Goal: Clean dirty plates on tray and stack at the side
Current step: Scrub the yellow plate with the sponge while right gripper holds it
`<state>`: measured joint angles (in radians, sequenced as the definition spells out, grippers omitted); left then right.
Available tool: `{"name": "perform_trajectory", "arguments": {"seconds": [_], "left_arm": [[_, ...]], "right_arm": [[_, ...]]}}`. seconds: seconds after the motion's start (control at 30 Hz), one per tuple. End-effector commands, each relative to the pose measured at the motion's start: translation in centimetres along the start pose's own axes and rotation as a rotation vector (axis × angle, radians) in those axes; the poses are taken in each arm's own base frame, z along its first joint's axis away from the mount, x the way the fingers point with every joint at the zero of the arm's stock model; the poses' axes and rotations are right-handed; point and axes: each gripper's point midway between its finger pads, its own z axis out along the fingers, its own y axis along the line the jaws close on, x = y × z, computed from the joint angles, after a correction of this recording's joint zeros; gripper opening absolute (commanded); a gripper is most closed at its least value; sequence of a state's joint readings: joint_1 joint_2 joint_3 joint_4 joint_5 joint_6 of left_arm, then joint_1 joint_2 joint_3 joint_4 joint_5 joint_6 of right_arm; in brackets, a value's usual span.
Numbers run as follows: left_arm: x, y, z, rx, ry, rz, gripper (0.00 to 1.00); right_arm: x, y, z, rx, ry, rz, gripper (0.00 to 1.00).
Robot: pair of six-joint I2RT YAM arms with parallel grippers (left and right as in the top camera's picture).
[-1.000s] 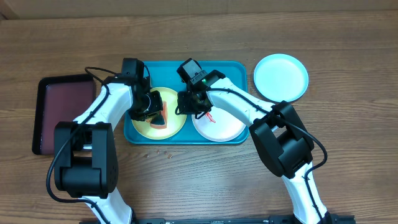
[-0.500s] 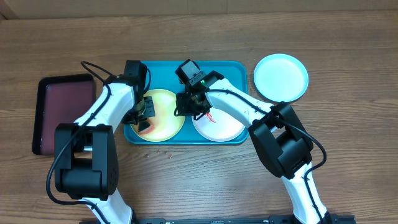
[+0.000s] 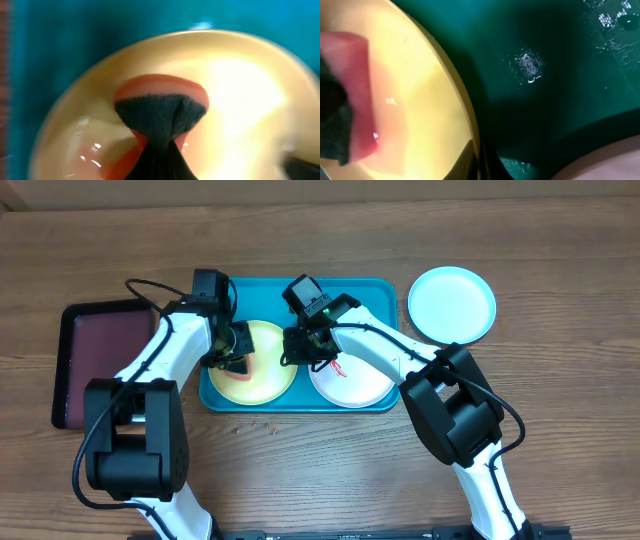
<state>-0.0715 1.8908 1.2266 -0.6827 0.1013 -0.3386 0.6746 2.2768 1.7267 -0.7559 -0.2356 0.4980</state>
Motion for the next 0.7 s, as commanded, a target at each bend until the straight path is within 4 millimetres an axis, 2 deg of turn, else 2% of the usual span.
{"name": "perform_trajectory", "arguments": {"seconds": [0.0,0.17,0.27,0.4,0.67], "left_arm": [[0.6,-4.1,0.1,0.143,0.035,0.016,0.04],[1.5,-6.1,0.3,0.148,0.036,0.073,0.04],[1.6,-5.9,0.5,0.106,0.027,0.087,0.05],[1.6,-3.5,0.6,-0.020,0.018,0.076,0.04],[1.3,4.0,-0.5,-0.319,0.015,0.002,0.04]], "right_arm": [[0.5,-1.3,1.4,0.039,0.015,0.009,0.04],[0.5,-1.3,1.4,0.037,0.012,0.008,0.04],[0.5,-1.3,1.4,0.037,0.013,0.008,0.04],[0.5,-1.3,1.4,0.037,0.013,0.008,0.04],[0.5,-1.3,1.4,0.039,0.016,0.009,0.04]]}}
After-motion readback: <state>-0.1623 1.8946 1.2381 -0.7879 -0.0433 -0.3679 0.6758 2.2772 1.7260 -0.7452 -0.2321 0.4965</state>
